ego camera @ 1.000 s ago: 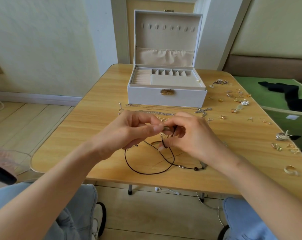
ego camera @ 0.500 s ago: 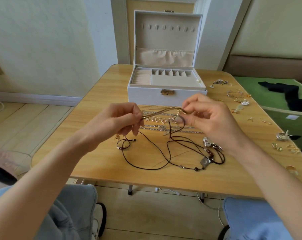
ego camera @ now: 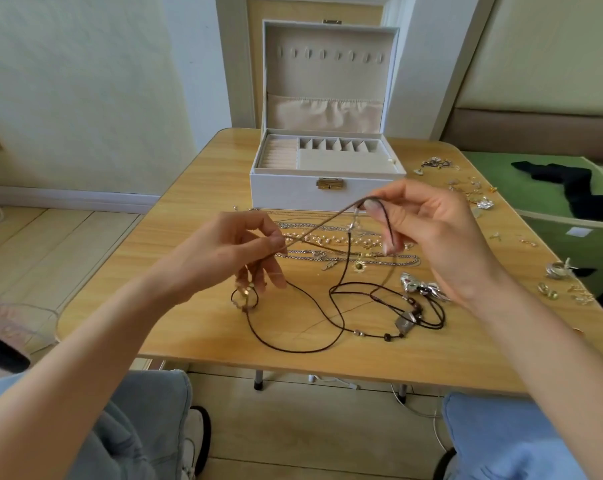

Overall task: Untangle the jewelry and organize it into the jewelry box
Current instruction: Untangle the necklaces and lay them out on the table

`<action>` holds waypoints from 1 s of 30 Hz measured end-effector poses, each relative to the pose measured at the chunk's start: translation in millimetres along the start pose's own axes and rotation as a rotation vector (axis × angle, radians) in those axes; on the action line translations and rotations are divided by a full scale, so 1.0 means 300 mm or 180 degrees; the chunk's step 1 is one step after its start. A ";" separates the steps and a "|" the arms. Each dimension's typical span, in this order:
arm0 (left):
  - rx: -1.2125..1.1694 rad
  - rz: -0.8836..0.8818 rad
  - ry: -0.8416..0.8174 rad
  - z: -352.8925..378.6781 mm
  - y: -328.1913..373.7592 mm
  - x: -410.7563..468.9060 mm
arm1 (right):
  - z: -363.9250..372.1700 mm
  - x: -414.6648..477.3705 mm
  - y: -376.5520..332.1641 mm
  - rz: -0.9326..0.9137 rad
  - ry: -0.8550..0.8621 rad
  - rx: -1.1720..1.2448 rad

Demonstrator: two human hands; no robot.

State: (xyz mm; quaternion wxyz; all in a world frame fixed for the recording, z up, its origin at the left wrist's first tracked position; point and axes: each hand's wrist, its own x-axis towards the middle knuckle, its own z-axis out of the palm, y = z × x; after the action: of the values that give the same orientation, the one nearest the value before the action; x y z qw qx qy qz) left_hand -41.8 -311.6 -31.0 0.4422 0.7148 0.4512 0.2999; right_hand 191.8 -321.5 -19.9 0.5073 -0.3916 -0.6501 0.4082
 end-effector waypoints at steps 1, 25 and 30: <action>0.0012 0.0020 0.0033 -0.002 -0.001 -0.001 | 0.002 -0.001 -0.001 -0.0008 -0.0030 -0.0045; -0.0422 0.0700 0.0553 -0.034 -0.022 -0.006 | -0.033 -0.016 0.056 0.0590 -0.1128 -0.2415; -0.0244 0.0565 0.1661 -0.062 -0.046 -0.025 | -0.105 -0.049 0.055 0.0735 -0.1120 -0.2872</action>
State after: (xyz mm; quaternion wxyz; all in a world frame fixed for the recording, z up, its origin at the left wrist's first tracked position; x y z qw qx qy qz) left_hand -65.6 -309.0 -35.8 0.3097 0.6329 0.4738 0.5283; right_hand 226.8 -325.0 -35.5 0.1214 -0.5666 -0.7902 0.1996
